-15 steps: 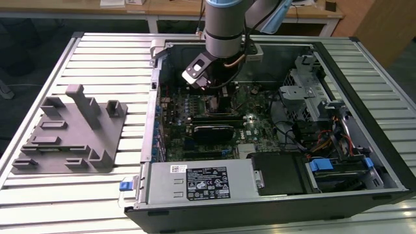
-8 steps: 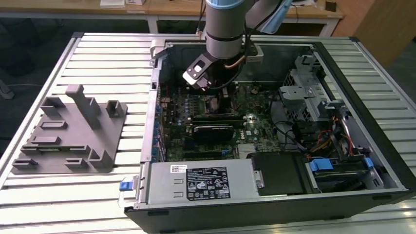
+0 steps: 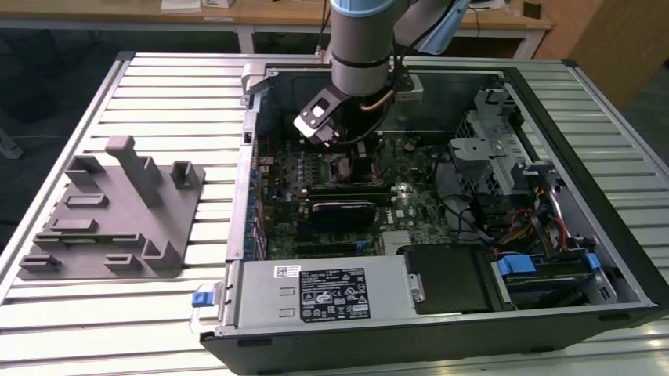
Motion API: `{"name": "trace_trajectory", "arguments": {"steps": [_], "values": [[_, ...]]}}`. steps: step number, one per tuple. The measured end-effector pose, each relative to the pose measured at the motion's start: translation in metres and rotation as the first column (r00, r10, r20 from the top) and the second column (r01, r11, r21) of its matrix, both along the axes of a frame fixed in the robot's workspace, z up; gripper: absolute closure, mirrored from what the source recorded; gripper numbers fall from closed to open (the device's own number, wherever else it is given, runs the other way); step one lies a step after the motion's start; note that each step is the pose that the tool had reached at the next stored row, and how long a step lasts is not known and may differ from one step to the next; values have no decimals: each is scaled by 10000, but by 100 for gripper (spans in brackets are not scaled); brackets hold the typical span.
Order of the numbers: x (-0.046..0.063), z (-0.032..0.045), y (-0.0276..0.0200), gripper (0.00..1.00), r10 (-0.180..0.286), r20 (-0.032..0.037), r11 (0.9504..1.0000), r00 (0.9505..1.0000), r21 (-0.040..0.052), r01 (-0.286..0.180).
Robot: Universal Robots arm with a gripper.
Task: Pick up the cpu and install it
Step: 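Place the cpu into insertion slot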
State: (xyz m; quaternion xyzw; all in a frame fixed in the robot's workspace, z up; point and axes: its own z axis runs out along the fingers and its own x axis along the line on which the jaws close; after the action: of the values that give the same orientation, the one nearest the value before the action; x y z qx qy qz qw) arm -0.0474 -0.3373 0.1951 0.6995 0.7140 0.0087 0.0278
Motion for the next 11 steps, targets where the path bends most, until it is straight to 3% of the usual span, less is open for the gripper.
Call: {"name": "trace_trajectory", "arguments": {"steps": [11], "values": [[-1,-39,13,45,-3,-6,10000,10000,-9,3]]}}
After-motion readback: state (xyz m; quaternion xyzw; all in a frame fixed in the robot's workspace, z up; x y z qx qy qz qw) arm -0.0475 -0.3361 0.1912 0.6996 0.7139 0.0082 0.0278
